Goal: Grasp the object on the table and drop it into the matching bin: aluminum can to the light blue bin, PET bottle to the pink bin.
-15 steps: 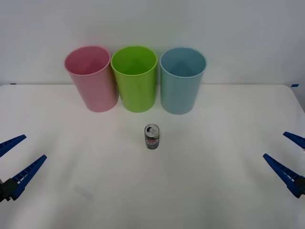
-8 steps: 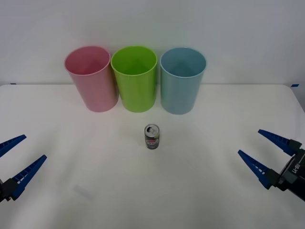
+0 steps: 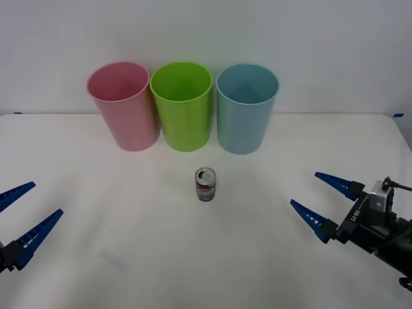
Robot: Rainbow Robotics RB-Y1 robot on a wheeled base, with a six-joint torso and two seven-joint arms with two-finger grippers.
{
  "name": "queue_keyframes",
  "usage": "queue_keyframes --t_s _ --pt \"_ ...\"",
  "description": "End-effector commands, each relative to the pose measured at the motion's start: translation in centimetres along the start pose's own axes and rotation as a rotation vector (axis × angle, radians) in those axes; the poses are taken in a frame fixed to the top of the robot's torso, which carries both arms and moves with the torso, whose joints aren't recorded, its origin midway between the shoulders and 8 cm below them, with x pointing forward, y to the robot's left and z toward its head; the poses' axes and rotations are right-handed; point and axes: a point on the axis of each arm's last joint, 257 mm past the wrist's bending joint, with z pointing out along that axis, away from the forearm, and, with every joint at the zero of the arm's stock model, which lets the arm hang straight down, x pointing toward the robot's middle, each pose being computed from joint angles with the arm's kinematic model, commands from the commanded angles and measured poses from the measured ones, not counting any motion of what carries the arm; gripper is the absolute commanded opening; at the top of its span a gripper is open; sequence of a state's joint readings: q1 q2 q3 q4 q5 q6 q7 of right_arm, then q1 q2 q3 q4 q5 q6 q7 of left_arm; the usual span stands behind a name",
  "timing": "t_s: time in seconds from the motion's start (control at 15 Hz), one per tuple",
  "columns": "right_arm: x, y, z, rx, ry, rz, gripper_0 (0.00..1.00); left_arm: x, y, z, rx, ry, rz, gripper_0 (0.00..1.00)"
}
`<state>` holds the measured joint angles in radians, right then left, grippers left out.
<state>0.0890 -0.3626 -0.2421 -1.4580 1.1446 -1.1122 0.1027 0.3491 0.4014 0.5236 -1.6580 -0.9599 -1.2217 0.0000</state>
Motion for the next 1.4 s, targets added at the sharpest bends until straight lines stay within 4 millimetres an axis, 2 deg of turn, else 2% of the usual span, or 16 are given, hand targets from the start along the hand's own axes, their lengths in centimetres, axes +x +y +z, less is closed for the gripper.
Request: queue_keyframes --t_s 0.07,0.53,1.4 --pt "0.9 0.6 2.1 -0.033 0.007 0.002 1.0 0.0 0.0 0.0 0.0 0.0 0.0 1.0" --pt "3.0 3.6 7.2 -0.089 0.045 -0.028 1.0 0.0 0.0 0.0 0.0 0.0 0.0 1.0" --pt "5.7 7.0 15.4 -0.086 0.108 -0.139 1.0 0.0 0.0 0.0 0.0 0.0 0.0 1.0"
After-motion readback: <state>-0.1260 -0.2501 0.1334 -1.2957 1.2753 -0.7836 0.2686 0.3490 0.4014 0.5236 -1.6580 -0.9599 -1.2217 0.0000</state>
